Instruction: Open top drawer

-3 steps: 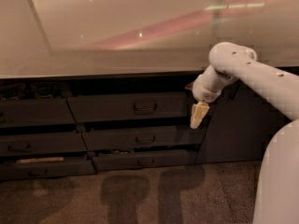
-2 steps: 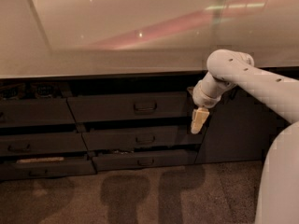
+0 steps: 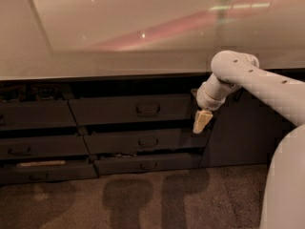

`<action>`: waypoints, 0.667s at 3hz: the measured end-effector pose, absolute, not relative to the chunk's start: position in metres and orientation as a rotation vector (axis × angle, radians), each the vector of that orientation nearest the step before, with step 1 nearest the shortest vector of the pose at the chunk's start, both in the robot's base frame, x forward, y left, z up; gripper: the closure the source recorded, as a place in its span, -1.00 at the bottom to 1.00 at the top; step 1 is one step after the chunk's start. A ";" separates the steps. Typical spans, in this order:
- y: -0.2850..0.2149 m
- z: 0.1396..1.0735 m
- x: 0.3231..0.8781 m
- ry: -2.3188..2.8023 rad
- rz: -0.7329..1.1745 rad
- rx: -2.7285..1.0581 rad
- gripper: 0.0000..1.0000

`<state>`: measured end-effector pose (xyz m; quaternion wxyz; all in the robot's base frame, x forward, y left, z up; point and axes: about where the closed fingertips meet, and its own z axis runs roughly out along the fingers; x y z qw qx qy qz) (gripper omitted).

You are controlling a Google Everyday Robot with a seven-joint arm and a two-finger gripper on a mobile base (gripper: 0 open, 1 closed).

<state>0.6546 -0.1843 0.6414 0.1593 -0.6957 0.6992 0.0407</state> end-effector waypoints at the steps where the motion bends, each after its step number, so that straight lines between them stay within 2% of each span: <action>1: -0.184 0.641 0.655 1.999 0.116 -1.989 -0.15; 2: -0.184 0.641 0.655 1.999 0.116 -1.989 0.31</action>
Offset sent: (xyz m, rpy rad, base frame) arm 0.0000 0.0000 0.0000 0.0000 0.0000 0.0000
